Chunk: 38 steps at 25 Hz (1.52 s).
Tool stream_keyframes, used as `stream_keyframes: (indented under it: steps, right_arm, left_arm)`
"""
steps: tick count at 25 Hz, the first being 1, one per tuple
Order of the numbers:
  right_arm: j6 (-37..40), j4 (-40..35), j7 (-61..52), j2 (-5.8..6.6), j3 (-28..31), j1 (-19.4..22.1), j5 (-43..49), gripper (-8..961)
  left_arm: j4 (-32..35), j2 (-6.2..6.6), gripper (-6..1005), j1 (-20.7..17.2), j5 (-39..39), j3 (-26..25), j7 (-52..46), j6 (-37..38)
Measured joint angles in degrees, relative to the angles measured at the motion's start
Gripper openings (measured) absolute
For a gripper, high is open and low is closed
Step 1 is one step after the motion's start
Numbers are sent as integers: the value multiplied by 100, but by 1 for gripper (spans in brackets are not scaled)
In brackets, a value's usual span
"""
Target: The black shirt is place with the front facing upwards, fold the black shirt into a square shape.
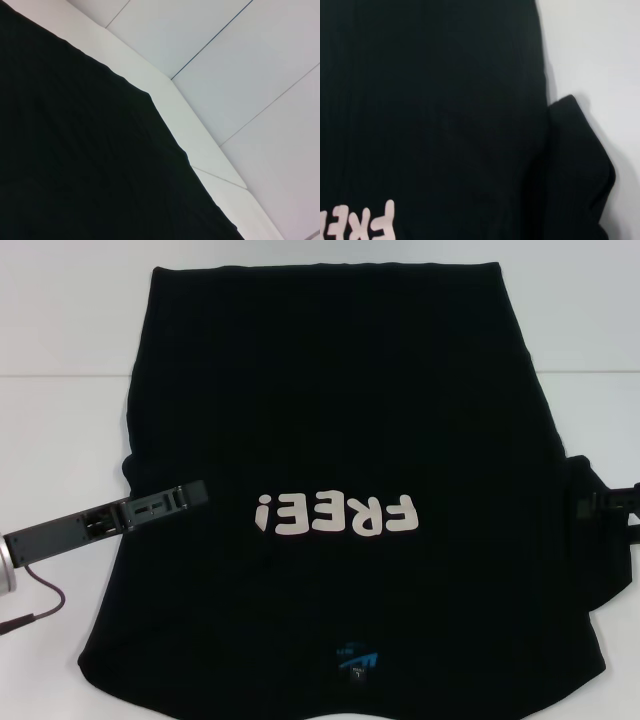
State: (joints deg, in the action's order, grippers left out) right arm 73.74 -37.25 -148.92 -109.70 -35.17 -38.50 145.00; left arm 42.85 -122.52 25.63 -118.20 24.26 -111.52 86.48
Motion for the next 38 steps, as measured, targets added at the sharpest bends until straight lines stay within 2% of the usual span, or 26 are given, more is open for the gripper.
stream_keyframes:
  steps: [10, 18, 23, 34, 38]
  right_arm:
    - [26, -3, -8, 4, -77, 5, 9, 880]
    - [45, -10, -32, 41, -139, 32, 12, 659]
    - [30, -1, -44, 53, -201, 47, 22, 409]
    - [49, -95, -58, 58, -188, 98, 83, -1]
    - [50, -159, -56, 64, -150, 145, 53, 0]
  left_arm:
    - [4, 0, 948, 28, 12, -66, -4, 0]
    - [4, 0, 949, 30, 67, -80, 4, 0]
    - [4, 9, 949, 30, 82, -80, 8, 0]
    - [4, 10, 948, 12, 100, -85, 8, 0]
    - [1, 10, 948, -13, 148, -122, 8, 0]
